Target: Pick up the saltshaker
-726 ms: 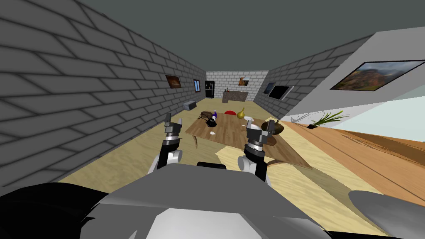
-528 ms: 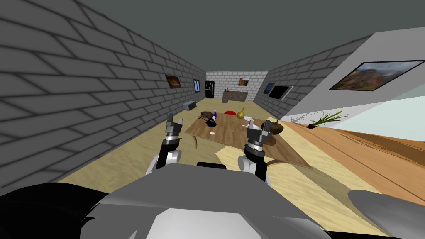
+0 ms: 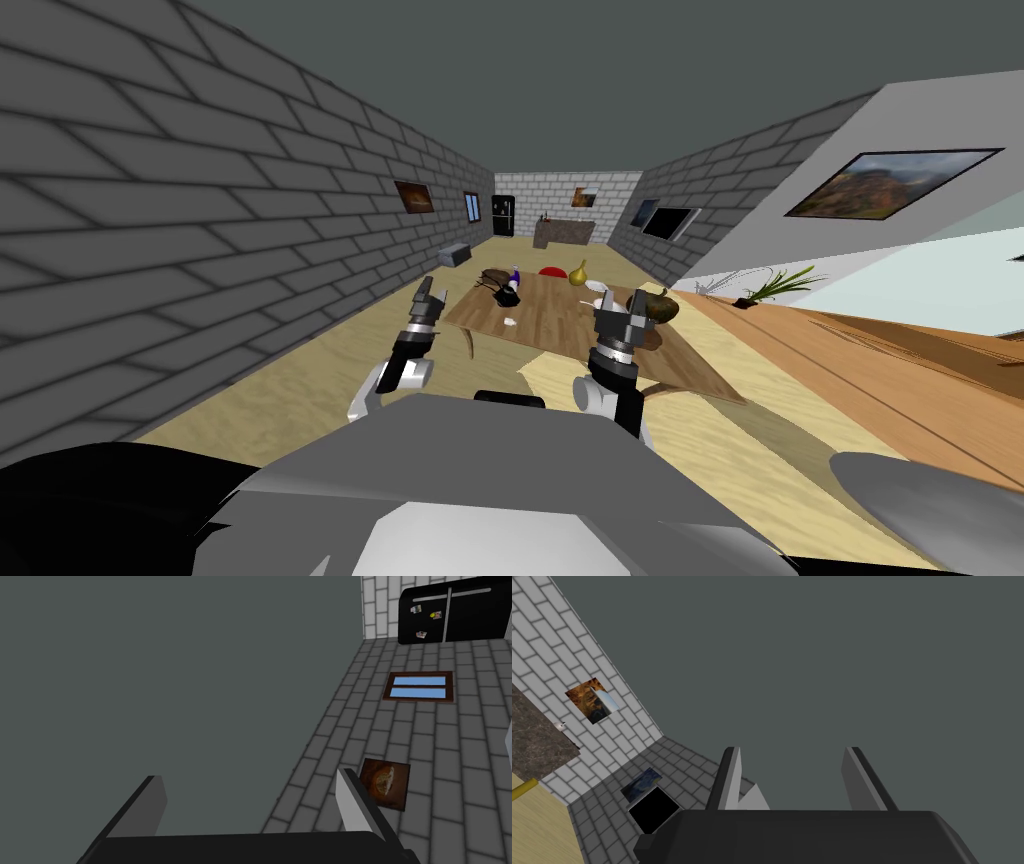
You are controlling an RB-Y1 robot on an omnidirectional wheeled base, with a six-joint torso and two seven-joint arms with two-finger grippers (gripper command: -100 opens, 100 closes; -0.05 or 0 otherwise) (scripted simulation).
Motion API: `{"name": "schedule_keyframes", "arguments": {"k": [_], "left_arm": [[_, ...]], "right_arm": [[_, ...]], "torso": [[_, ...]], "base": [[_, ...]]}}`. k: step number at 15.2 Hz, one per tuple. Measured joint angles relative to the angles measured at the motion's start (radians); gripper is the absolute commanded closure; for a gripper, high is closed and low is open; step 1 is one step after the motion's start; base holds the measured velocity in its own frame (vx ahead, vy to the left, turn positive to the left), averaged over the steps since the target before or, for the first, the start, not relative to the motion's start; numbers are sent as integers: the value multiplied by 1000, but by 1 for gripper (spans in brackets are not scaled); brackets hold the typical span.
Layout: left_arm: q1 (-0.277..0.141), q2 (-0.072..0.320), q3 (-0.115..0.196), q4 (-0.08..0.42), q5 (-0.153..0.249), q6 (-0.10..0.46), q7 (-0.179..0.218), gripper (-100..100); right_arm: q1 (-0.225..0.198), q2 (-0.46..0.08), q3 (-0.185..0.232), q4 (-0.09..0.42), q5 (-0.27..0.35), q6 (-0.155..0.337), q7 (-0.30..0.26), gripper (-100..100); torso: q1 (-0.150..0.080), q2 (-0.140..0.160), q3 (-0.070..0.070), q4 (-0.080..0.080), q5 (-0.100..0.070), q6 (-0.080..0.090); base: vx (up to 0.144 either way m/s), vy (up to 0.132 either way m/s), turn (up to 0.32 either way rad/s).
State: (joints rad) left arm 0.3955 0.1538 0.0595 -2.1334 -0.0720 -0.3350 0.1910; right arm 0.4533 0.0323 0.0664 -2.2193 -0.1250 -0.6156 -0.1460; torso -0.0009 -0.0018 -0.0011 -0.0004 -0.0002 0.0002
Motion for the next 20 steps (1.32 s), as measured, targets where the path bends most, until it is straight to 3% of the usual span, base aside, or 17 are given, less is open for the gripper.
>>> {"name": "schedule_keyframes", "arguments": {"k": [5, 10, 20], "left_arm": [[-42, 45, -9, 55, 8, 85, 10, -100], [-115, 85, -10, 144, 23, 176, 27, -100], [-212, 110, -22, 285, 45, 355, 57, -100]], "right_arm": [[0, 0, 0, 0, 0, 0, 0, 0], [0, 0, 0, 0, 0, 0, 0, 0], [0, 0, 0, 0, 0, 0, 0, 0]], "torso": [[0, 0, 0, 0, 0, 0], [0, -1, -1, 0, 0, 0], [-1, 0, 0, 0, 0, 0]], "base": [[18, -18, -32], [25, -19, -36], [23, -19, -33]]}}
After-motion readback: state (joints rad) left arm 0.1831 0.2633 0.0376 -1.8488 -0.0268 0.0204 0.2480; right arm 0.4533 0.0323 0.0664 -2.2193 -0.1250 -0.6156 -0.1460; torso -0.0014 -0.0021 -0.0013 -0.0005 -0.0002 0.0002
